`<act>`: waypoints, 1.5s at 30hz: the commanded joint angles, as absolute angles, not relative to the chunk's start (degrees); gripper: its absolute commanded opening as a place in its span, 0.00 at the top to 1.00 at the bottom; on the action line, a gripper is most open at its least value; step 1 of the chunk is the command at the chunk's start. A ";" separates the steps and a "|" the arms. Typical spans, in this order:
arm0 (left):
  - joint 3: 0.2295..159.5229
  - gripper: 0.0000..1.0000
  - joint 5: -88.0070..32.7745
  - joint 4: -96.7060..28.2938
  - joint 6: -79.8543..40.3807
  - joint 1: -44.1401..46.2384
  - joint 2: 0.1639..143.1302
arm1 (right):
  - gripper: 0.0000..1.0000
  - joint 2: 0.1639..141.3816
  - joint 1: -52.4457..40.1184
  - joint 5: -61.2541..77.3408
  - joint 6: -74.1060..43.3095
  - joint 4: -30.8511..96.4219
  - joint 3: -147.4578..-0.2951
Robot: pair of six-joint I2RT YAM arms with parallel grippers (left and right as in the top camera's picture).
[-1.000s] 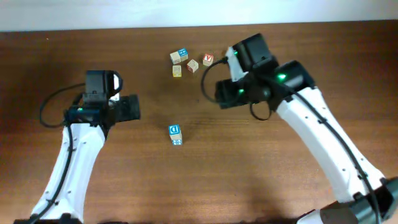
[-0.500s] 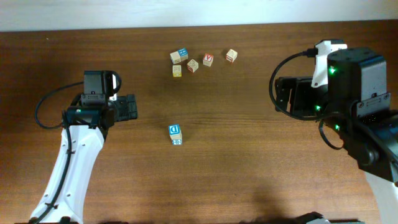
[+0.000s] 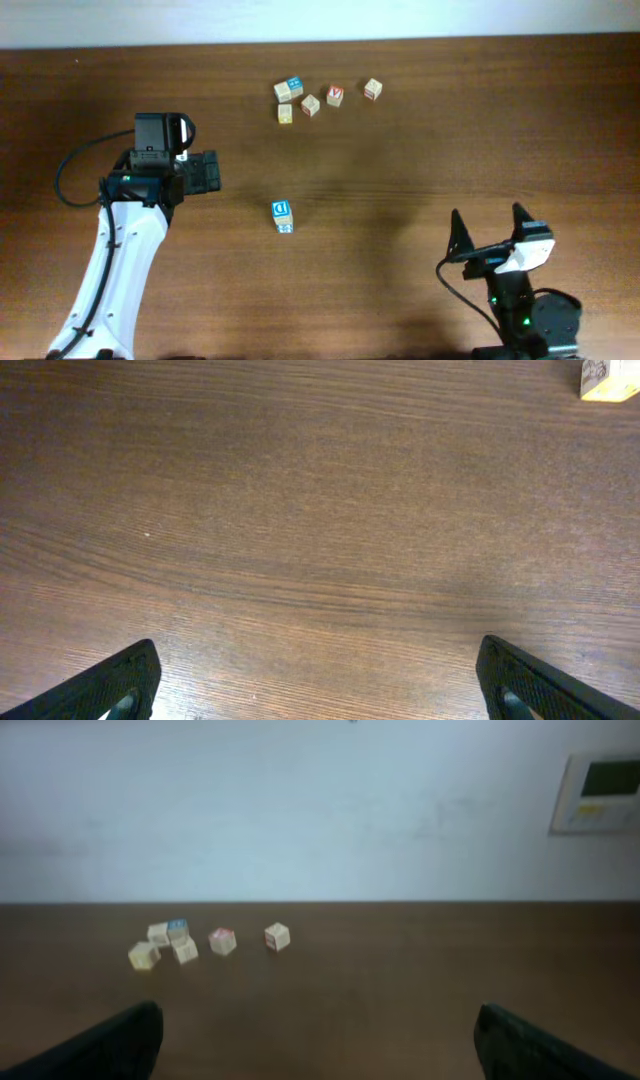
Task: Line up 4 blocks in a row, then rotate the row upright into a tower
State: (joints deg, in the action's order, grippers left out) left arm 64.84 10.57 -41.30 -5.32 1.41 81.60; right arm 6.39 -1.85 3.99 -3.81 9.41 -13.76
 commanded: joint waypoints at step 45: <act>0.49 0.01 5.08 -4.54 22.46 0.93 0.23 | 0.01 0.19 -1.48 -1.78 -0.43 4.45 -0.34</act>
